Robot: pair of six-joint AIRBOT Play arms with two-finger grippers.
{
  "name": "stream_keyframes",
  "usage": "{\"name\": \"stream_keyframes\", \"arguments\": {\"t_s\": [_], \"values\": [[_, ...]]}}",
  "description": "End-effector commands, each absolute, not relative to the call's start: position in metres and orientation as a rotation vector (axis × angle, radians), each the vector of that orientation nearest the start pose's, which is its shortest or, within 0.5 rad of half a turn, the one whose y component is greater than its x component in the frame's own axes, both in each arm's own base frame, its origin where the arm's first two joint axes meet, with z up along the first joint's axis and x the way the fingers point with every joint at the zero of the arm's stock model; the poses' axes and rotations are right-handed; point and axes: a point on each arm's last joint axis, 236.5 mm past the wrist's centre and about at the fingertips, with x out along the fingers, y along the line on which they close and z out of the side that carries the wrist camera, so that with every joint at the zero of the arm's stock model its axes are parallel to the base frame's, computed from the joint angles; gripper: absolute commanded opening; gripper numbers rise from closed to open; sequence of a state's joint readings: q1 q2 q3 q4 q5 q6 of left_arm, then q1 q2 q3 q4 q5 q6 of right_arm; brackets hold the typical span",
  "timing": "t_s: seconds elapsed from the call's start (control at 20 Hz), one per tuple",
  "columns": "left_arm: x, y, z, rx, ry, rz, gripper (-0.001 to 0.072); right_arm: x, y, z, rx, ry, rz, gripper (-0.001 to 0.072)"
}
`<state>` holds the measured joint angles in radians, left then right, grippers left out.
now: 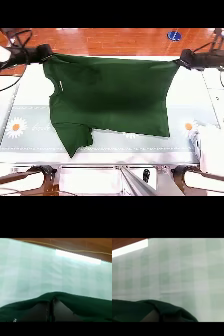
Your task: Fold the shirts.
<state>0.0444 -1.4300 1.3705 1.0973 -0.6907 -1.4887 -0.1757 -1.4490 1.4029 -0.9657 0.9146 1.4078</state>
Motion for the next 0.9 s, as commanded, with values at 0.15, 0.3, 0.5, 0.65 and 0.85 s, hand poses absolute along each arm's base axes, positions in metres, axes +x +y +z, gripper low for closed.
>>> {"name": "stream_keyframes", "arguments": {"t_s": [0.15, 0.3, 0.5, 0.65, 0.85], "values": [[0.57, -0.053, 0.03, -0.491, 0.836, -0.112, 0.002, 0.557, 0.017, 0.04, 0.592, 0.894, 0.173, 0.0025], [0.566, -0.053, 0.013, -0.495, 0.883, -0.11, 0.002, 0.554, 0.02, 0.026, 0.597, 0.936, 0.177, 0.0025], [0.537, -0.051, 0.017, -0.442, 1.027, -0.185, 0.002, 0.528, 0.017, 0.017, 0.578, 1.041, 0.228, 0.0026], [0.494, -0.046, -0.018, -0.264, 1.219, -0.256, 0.002, 0.489, 0.024, -0.015, 0.472, 1.214, 0.273, 0.0026], [0.468, -0.048, -0.061, -0.273, 1.349, -0.255, 0.0021, 0.466, 0.031, -0.055, 0.5, 1.293, 0.246, 0.0026]]}}
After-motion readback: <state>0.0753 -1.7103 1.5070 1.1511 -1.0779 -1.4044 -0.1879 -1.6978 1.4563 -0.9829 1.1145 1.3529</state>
